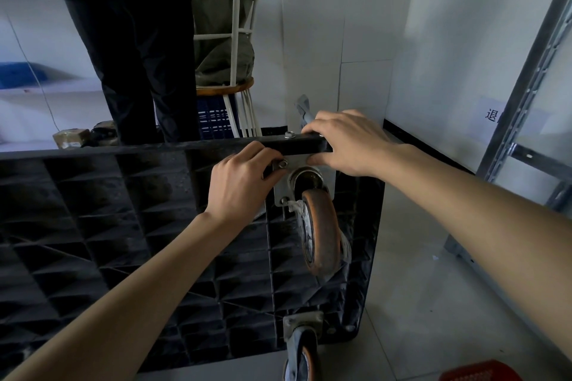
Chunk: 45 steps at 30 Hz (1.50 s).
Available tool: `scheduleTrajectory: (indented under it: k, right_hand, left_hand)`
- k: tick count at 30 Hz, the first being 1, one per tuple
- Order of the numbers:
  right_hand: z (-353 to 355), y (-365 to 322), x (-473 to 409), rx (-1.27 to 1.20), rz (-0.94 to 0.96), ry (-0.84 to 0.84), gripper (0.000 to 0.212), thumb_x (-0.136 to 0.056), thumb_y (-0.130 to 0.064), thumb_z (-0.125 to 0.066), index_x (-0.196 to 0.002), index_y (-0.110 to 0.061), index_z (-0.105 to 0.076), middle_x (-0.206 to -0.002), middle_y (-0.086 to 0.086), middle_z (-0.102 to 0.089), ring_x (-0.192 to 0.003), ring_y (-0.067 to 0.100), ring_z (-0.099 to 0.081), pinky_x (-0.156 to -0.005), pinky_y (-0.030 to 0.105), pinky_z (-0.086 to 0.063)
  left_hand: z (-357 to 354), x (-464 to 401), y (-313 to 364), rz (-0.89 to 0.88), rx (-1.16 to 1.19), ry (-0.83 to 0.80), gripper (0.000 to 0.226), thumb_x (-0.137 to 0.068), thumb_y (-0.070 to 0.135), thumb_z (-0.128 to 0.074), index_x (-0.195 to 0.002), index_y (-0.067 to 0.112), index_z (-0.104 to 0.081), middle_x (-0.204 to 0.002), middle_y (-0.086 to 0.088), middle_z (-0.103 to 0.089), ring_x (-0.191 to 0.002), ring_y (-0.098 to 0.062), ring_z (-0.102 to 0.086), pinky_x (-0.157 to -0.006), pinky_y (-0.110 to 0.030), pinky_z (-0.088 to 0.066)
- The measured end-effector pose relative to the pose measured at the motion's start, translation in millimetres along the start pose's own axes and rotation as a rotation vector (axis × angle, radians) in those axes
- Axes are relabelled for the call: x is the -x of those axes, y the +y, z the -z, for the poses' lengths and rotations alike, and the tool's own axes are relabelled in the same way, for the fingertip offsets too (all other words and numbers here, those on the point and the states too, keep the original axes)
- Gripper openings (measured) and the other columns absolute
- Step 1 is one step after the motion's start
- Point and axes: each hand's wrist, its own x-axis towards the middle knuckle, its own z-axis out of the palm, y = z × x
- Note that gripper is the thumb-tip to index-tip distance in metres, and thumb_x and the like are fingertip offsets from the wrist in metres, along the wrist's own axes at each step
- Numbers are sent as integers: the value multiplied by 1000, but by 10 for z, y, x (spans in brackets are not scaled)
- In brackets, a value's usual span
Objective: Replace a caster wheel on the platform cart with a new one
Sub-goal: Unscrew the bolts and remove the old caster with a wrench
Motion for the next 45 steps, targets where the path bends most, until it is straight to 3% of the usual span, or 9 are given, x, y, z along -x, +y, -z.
scheduleTrajectory:
  k: [4, 8, 14, 18, 24, 29, 35, 40, 45]
  right_hand:
    - [-8, -3, -2, -5, -8, 1, 53, -86, -50, -73, -133, -32, -57, -117, -10, -57, -106, 24, -56, -95, 39, -43]
    - [-11, -1, -4, -2, -8, -1, 54, -86, -51, -72, -134, -33, -57, -116, -11, -57, -106, 24, -55, -95, 39, -43]
    - [-21, 6, 3, -6, -2, 16, 50, -87, -49, -71, -133, -33, -57, -116, -10, -57, -105, 24, -56, -92, 37, -41]
    - [-20, 6, 3, -9, -9, 12, 52, -87, -50, -72, -133, -33, -57, -115, -11, -56, -106, 24, -55, -92, 37, -41]
    - [-17, 4, 12, 1, -3, 19, 51, -87, -50, -71, -133, -33, -58, -117, -10, -57, -106, 24, -56, -90, 36, -40]
    - [-22, 0, 10, 5, -2, 18, 52, -86, -51, -72, -132, -33, -58, -114, -11, -57, -104, 23, -56, -90, 36, -41]
    - [-23, -2, 6, -2, 0, 21, 52, -86, -49, -72, -133, -32, -58, -117, -10, -58, -105, 23, -57, -93, 37, -40]
    - [-23, -11, 9, 0, -8, 11, 52, -86, -50, -72, -133, -32, -58, -116, -10, -57, -105, 23, -56, -95, 38, -43]
    - [-42, 0, 6, -12, -9, 17, 50, -86, -49, -73, -132, -34, -58, -115, -11, -57, -103, 24, -56, -92, 37, -42]
  left_hand:
    - [7, 8, 12, -25, 5, -10, 28, -85, 26, -80, -111, 19, -74, -98, 5, -69, -66, -18, -66, -53, -33, -54]
    - [6, 9, 6, -20, 2, 8, 17, -85, 25, -80, -99, 17, -76, -94, 5, -70, -66, -17, -66, -52, -32, -53]
    - [24, 14, 25, -24, -17, 7, 34, -82, 29, -82, -111, 17, -72, -93, 4, -69, -63, -19, -65, -51, -32, -53]
    - [32, 6, 13, -51, -13, -3, 16, -86, 23, -79, -101, 17, -77, -93, 4, -70, -64, -18, -66, -51, -28, -51]
    - [33, -14, 38, -2, -22, -12, 29, -82, 31, -82, -107, 20, -73, -92, 6, -68, -64, -18, -64, -51, -29, -50]
    - [21, 2, 26, -23, -14, -13, 16, -86, 24, -79, -100, 18, -77, -93, 5, -70, -65, -18, -65, -49, -29, -50]
    - [52, -13, 20, -24, -44, -16, 33, -81, 31, -82, -111, 19, -73, -93, 5, -69, -66, -20, -66, -51, -30, -52]
    - [53, -17, 24, -40, -30, -14, 17, -85, 24, -80, -100, 18, -77, -92, 5, -70, -65, -18, -66, -49, -28, -50]
    - [57, -8, 30, -62, -74, -5, 30, -82, 32, -82, -106, 18, -74, -92, 4, -69, -65, -23, -65, -57, -28, -49]
